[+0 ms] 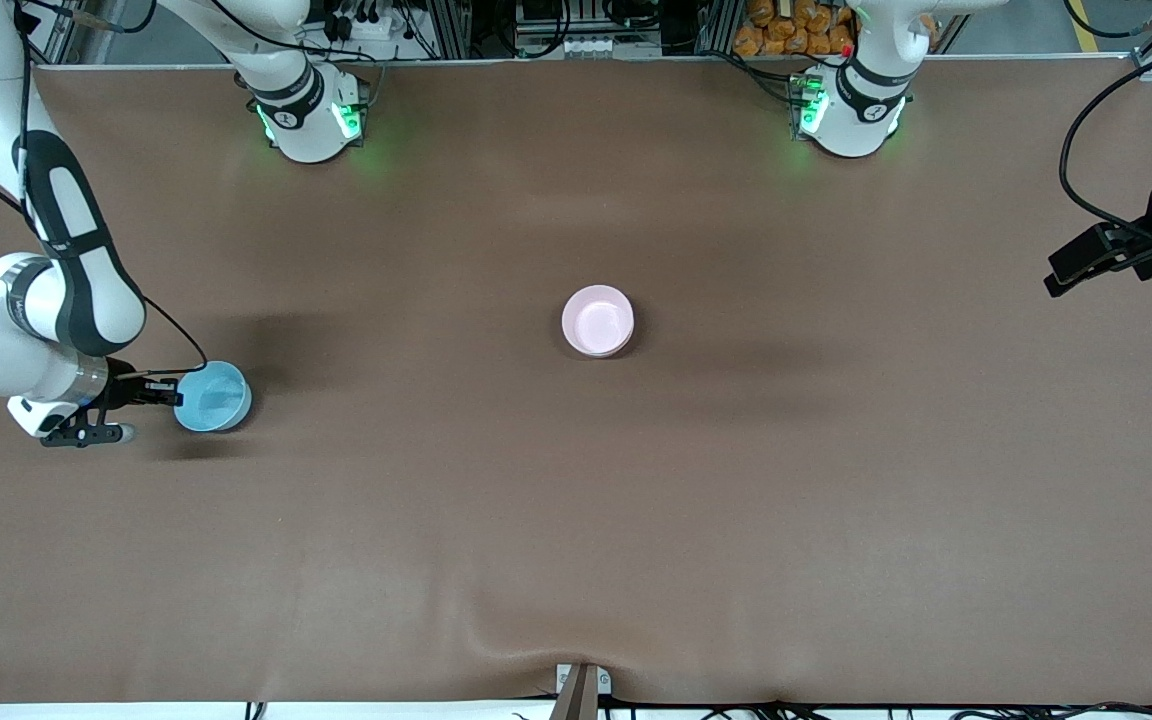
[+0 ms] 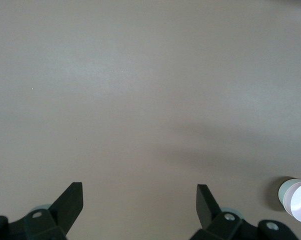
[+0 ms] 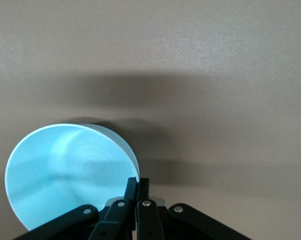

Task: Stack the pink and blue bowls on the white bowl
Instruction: 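Lower the right gripper and grasp the light blue bowl's rim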

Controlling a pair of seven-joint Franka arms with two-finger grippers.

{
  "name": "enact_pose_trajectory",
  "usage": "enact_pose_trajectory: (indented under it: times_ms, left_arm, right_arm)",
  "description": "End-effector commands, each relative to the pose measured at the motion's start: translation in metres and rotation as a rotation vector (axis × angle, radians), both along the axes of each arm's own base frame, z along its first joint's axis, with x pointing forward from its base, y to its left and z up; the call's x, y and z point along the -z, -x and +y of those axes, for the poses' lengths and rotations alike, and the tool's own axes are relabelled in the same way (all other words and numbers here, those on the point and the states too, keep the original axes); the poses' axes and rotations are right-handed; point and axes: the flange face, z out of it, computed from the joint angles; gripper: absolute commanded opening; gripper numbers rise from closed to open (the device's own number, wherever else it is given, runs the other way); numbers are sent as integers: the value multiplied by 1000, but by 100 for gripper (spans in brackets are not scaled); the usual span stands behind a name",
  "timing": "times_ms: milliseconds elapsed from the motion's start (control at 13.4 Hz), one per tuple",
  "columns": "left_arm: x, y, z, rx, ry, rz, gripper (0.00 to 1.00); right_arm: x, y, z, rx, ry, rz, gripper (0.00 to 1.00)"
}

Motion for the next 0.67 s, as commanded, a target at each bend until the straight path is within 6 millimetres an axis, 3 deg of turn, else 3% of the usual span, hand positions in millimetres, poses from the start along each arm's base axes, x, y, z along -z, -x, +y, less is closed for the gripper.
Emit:
enact_pose_trajectory:
  times_ms: [0,374,599]
  left_arm:
    - [-3,7,2,10,19,4,100]
    - [1,5,2,10,19,8,100]
    - [1,5,2,10,19,10,100]
  right_arm:
    - [-4,1,9,-17,-34,13,0]
    - [-66,-14,40,62,-160,76,0]
    - [-115,-20,108,173,-161,97,0]
